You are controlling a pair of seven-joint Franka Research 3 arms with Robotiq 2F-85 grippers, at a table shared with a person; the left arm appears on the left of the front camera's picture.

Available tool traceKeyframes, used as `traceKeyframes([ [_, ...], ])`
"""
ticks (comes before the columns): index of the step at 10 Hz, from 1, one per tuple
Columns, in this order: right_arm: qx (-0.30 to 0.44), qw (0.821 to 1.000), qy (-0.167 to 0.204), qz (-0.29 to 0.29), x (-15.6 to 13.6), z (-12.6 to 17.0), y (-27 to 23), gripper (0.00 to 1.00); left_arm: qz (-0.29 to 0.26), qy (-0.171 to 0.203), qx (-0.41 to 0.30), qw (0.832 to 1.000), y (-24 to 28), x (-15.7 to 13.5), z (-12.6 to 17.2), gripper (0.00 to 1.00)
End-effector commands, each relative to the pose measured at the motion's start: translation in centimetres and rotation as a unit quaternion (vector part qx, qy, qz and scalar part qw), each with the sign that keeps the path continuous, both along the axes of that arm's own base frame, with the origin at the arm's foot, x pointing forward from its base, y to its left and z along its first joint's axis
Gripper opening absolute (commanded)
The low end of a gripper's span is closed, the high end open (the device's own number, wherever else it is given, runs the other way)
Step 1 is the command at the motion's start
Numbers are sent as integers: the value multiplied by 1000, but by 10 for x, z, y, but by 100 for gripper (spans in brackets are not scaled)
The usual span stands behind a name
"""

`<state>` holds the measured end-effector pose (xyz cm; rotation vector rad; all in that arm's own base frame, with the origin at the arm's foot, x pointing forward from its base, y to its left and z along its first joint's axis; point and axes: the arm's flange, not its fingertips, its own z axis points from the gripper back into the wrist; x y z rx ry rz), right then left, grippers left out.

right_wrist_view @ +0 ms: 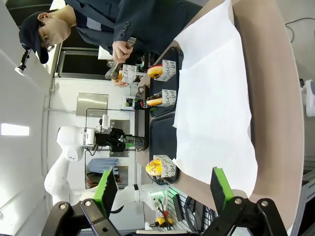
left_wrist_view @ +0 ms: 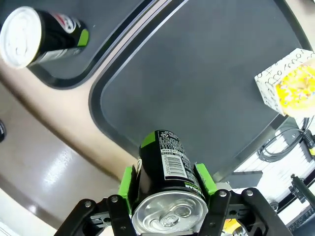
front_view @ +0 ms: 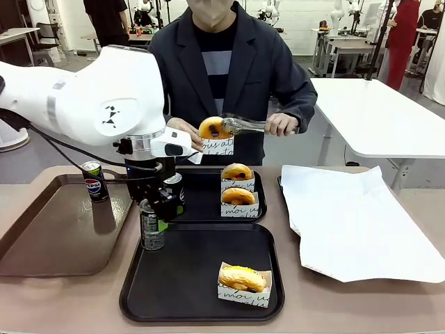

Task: Set up donuts and drinks on trays.
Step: Pick up one Pepsi coke from the Handle tray and place it on the Flat Tray without a Pepsi coke.

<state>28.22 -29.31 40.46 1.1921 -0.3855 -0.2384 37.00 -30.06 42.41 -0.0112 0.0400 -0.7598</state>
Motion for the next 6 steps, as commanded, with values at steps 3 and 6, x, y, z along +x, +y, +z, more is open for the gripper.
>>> traceKeyframes([
  [3, 4, 1000, -4, -1, 0, 1, 0, 100, -23, 23, -18, 999, 5, 10, -1, 59],
  [6, 4, 1000, -4, -1, 0, 1, 0, 100, -51, 31, -38, 998, 73, -49, 27, 59],
])
